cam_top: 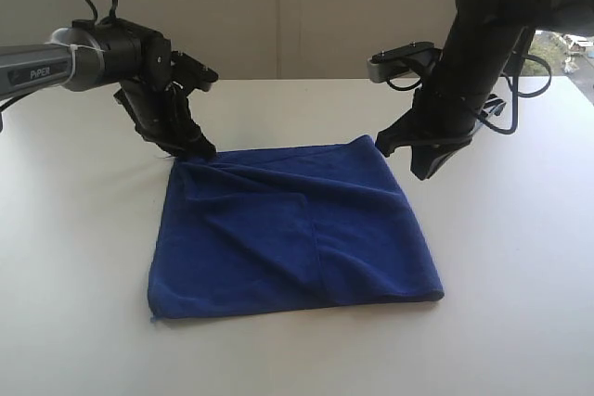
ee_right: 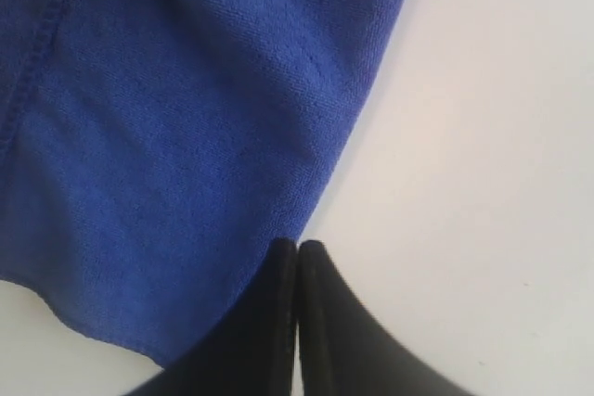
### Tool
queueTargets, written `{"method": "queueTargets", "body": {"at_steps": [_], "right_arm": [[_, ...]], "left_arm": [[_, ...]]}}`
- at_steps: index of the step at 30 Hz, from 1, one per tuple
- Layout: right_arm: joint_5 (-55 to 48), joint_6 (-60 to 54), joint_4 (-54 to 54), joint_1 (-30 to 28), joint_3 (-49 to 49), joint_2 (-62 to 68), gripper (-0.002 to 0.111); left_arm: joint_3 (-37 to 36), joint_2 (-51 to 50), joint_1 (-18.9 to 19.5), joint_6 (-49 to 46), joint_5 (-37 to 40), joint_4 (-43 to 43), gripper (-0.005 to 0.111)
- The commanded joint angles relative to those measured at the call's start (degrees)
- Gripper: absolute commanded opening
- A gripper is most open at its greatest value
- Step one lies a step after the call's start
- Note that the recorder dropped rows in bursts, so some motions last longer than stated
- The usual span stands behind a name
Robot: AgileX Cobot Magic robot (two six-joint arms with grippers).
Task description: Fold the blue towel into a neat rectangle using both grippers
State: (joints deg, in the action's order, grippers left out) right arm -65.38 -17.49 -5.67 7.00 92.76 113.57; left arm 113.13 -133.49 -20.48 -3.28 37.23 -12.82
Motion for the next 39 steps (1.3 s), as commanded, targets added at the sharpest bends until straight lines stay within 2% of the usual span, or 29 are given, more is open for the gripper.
{"method": "queueTargets", "body": {"at_steps": [1, 5, 9, 14, 17, 28, 39], "right_arm": [[0.2, -0.5, -0.3, -0.2, -0.2, -0.1, 0.000], [0.7, -0.5, -0.4, -0.2, -0.2, -0.1, 0.000], [1.5, -0.5, -0.8, -0.2, -0.2, -0.1, 0.000], [1.7, -0.5, -1.0, -0.2, -0.2, -0.1, 0.000], [1.7, -0.5, -1.1, -0.2, -0.2, -0.1, 0.000], [0.9, -0.5, -1.1, -0.2, -0.2, -0.1, 0.000], [2.1, -0.5, -3.0, -0.2, -0.2, 0.6, 0.000]], "left_arm": [[0.2, 2.0, -0.2, 3.3, 0.5, -3.1, 0.038], [0.2, 3.6, -0.2, 5.1, 0.5, -4.1, 0.039], [0.2, 4.8, -0.2, 4.6, 2.5, 0.6, 0.040], [0.2, 3.8, -0.2, -4.8, 3.6, 10.0, 0.058], [0.2, 2.6, -0.2, -6.2, 2.6, 11.3, 0.066], [0.2, 1.0, 0.1, -5.2, 0.1, 8.2, 0.065], [0.2, 1.0, 2.5, -5.8, 0.6, 16.2, 0.058]]}}
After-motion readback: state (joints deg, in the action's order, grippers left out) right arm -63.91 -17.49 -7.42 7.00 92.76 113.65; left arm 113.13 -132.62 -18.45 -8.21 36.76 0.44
